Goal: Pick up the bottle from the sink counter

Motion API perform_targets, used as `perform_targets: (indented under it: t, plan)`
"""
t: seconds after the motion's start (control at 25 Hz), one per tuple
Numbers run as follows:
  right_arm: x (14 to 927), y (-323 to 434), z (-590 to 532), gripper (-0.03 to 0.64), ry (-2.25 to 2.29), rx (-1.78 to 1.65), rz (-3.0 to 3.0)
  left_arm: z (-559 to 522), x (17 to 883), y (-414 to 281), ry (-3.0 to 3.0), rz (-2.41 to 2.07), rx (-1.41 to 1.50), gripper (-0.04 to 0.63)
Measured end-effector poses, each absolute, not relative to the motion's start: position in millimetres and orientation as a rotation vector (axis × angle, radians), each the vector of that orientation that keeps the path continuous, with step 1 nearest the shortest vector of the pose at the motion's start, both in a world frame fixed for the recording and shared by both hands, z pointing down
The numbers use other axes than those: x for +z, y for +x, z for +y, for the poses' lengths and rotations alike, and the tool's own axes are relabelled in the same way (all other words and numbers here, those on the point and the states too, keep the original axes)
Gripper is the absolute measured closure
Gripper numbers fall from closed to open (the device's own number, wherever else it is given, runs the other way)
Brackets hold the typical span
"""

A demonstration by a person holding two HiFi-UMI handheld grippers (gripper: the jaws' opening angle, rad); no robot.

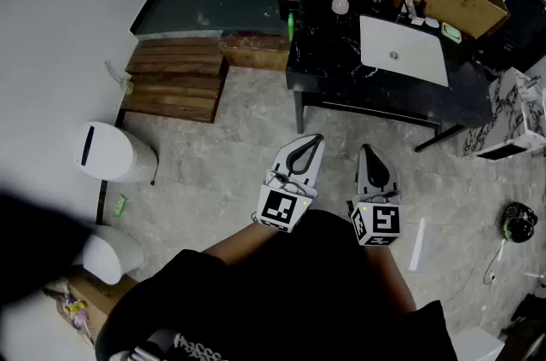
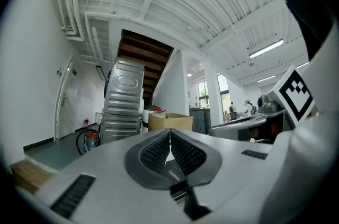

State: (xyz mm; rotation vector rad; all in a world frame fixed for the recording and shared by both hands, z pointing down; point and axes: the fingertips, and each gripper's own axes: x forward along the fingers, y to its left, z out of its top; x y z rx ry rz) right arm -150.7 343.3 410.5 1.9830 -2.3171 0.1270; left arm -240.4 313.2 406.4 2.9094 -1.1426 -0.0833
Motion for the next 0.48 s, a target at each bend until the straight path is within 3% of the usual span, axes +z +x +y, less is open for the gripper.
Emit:
perform_targets:
  t: [0.48]
  plan:
    - [410.4,-184.3,351.3,0.578,1.949,0.162,-2.436,326.5,413.5,-267.6,2.875,-1.124,-0.067,0.578]
